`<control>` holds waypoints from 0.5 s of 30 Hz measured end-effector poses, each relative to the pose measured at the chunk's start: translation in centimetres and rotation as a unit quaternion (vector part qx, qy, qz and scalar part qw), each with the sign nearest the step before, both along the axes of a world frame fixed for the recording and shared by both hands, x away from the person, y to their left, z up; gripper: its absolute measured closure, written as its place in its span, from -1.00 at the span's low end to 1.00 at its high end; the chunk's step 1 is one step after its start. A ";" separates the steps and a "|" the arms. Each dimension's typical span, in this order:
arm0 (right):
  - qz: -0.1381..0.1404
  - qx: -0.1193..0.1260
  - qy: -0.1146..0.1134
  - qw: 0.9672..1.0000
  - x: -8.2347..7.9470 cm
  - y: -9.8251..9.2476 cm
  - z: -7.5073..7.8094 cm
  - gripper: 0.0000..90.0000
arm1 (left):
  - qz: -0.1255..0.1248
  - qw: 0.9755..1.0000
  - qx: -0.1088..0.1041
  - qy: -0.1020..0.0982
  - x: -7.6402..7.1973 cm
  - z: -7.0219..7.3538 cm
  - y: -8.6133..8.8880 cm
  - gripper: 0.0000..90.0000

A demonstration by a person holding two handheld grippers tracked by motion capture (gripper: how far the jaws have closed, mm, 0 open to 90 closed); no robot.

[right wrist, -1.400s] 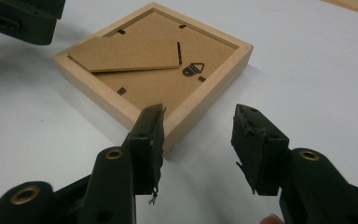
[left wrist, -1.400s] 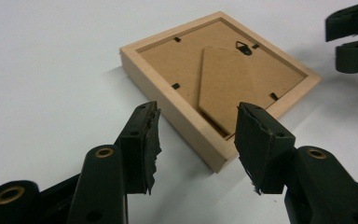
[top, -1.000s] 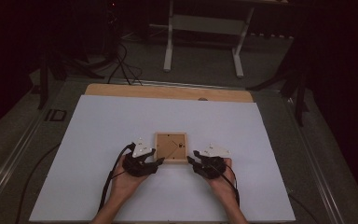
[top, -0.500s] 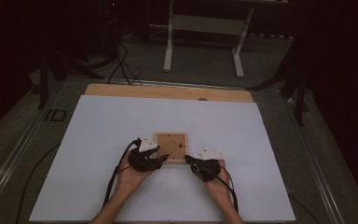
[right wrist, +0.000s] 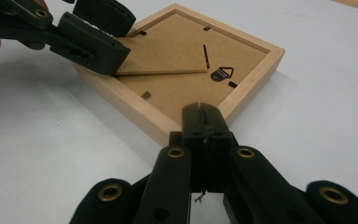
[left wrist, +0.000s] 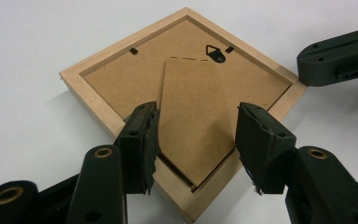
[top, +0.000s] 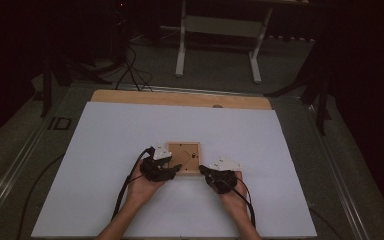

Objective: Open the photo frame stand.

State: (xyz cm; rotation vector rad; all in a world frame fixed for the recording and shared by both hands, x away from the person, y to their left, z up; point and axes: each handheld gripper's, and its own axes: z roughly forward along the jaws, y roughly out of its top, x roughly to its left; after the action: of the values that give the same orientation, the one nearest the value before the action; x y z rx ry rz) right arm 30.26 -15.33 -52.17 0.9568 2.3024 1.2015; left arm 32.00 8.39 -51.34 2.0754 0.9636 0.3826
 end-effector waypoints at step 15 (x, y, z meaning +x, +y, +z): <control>0.000 -0.001 -0.001 1.000 0.0 0.0 0.0 1.00 | 0.003 1.000 0.009 -0.001 0.3 -0.4 -0.6 0.09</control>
State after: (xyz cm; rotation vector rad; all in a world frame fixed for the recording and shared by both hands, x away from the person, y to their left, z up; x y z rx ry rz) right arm 30.24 -15.32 -52.18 0.9536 2.3026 1.1991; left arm 32.35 7.81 -51.72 2.0878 0.9674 0.3971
